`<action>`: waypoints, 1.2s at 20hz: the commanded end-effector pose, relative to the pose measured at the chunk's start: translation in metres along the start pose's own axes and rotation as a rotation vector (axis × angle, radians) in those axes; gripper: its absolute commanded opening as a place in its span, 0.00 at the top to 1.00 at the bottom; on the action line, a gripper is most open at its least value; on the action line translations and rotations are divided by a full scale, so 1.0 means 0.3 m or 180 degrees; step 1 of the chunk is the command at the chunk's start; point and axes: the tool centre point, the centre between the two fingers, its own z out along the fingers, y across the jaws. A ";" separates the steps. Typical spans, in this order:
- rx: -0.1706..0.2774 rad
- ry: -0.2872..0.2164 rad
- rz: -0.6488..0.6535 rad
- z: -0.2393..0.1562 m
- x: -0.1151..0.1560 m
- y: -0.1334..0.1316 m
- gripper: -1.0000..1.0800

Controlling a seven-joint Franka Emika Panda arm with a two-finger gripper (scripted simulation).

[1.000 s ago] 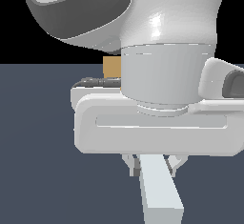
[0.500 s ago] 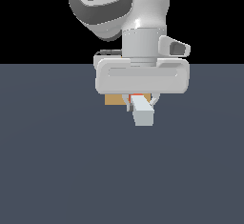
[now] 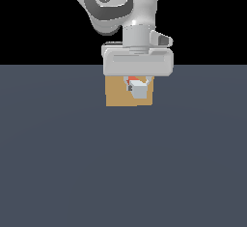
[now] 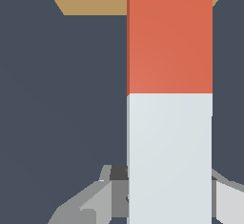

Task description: Insert the peg into the horizontal hole in a box.

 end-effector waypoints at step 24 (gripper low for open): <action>-0.0003 0.0002 -0.0013 -0.016 0.094 0.008 1.00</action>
